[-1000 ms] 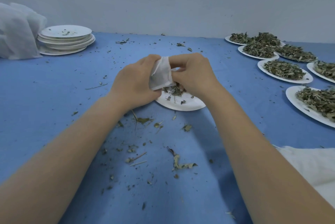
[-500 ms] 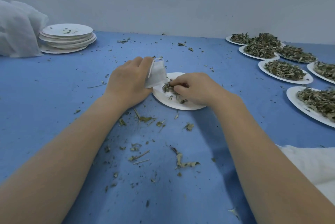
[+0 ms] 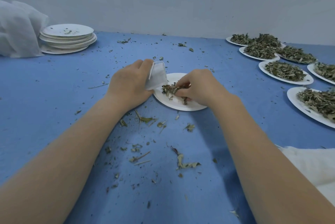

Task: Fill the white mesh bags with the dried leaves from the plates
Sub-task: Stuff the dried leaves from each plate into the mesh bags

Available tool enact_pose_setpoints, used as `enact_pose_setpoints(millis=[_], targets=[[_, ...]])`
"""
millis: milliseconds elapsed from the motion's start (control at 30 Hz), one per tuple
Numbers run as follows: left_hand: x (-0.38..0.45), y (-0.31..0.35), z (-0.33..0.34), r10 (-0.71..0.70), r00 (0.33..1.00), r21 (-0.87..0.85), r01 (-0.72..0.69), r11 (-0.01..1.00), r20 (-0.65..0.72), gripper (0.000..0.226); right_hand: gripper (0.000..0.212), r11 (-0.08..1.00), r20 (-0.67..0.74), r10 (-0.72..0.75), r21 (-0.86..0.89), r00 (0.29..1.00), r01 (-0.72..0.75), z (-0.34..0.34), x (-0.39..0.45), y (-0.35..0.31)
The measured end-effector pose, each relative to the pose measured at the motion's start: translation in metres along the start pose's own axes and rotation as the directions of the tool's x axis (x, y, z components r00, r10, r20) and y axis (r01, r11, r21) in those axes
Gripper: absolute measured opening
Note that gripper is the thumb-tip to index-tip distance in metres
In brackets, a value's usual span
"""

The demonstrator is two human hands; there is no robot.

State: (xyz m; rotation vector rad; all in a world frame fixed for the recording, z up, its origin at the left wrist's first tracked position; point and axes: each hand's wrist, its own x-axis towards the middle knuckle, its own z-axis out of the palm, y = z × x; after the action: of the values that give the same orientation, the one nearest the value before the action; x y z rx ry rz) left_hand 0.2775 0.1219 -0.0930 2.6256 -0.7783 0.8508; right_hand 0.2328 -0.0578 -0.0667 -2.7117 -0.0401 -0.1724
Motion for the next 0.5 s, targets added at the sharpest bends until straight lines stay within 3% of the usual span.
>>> enact_pose_setpoints(millis=[167,233,400,500], targets=[[-0.001,-0.001,-0.003,0.052,0.998,0.023,-0.052,0.998,-0.022,0.047,0.014,0.969,-0.139,-0.013,0.242,0.99,0.047,-0.022,-0.004,-0.002],[-0.001,-0.001,-0.002,0.084,0.996,0.037,-0.082,0.996,-0.031,0.046,0.016,0.969,-0.178,-0.042,0.233,0.983,0.084,-0.029,-0.004,-0.009],[-0.002,0.008,-0.001,0.123,0.989,-0.001,-0.124,0.992,-0.087,0.045,0.015,0.984,-0.068,-0.173,0.027,0.983,0.175,-0.018,-0.004,-0.026],[-0.002,0.014,0.001,0.068,0.989,-0.125,-0.084,0.989,-0.128,0.048,0.014,0.966,-0.148,-0.161,0.178,0.976,0.186,-0.009,-0.005,-0.029]])
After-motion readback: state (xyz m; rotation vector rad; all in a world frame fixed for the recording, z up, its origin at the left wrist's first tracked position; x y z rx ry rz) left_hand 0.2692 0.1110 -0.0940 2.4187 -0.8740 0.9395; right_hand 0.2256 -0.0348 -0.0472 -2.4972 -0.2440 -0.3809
